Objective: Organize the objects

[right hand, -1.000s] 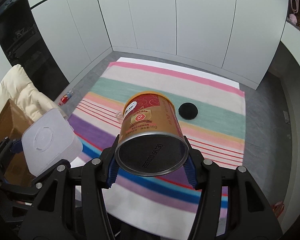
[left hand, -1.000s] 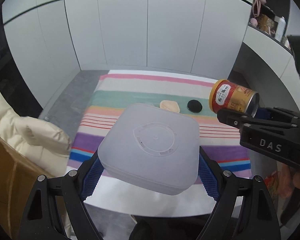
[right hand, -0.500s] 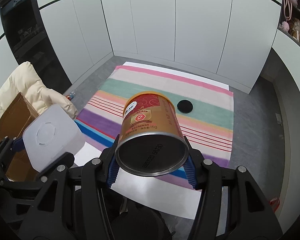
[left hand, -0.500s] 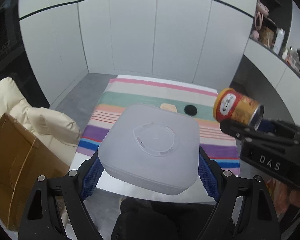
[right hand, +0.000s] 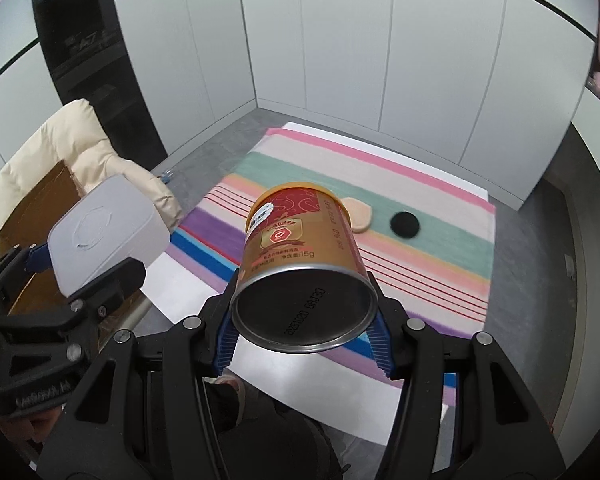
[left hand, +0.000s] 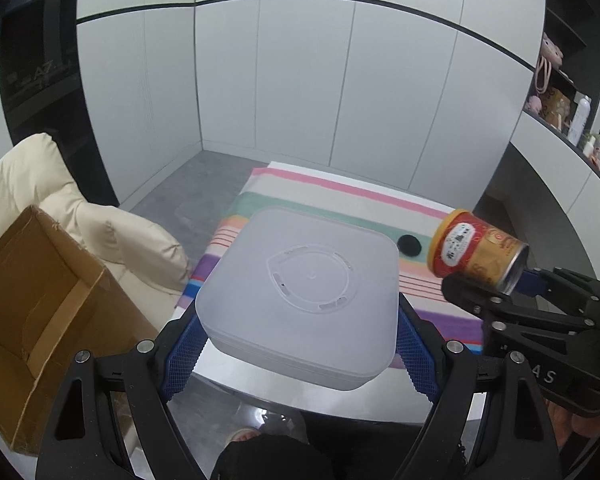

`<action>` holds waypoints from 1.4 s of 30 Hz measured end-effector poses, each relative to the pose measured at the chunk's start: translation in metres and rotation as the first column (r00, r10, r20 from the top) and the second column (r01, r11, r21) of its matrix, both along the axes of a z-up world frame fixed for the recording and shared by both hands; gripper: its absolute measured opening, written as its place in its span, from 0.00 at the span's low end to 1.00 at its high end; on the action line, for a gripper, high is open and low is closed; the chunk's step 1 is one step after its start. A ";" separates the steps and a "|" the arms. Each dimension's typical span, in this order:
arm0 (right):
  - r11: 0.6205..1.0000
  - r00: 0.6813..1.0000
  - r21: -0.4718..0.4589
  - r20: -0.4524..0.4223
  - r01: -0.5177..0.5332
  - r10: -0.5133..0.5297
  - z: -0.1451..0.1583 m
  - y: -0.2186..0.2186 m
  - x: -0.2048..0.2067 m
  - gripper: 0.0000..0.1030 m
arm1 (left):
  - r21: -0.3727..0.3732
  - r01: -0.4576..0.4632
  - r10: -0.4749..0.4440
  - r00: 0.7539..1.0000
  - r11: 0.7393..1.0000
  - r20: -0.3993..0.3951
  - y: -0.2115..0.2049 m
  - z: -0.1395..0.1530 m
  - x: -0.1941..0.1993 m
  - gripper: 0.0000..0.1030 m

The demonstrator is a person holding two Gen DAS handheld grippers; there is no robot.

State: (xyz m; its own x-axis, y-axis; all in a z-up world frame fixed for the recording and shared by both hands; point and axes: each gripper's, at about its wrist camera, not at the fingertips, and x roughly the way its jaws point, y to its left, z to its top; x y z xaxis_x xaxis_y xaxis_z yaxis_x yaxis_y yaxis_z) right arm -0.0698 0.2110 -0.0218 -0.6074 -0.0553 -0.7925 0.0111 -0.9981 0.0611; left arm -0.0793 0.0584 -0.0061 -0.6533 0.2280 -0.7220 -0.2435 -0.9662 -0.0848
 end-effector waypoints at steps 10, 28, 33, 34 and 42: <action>0.999 0.999 -0.040 0.017 -0.037 0.038 -0.007 -0.032 -0.023 0.55 | 0.012 -0.099 0.099 0.995 0.995 0.009 -0.049 -0.008 -0.009 0.84; 0.982 0.983 -0.045 -0.008 -0.186 0.186 -0.003 -0.115 -0.039 0.55 | 0.038 -0.284 0.284 0.959 0.958 0.019 -0.144 -0.011 -0.007 0.84; 0.975 0.977 -0.053 -0.016 -0.214 0.214 -0.002 -0.133 -0.041 0.55 | 0.040 -0.321 0.320 0.947 0.946 0.015 -0.165 -0.009 -0.001 0.84; 0.973 0.975 -0.054 -0.017 -0.224 0.223 -0.002 -0.138 -0.042 0.55 | 0.037 -0.328 0.328 0.945 0.944 0.011 -0.167 -0.008 0.001 0.84; 0.954 0.956 -0.056 -0.025 -0.295 0.294 -0.001 -0.177 -0.042 0.55 | 0.034 -0.390 0.389 0.921 0.920 0.015 -0.199 -0.007 0.011 0.84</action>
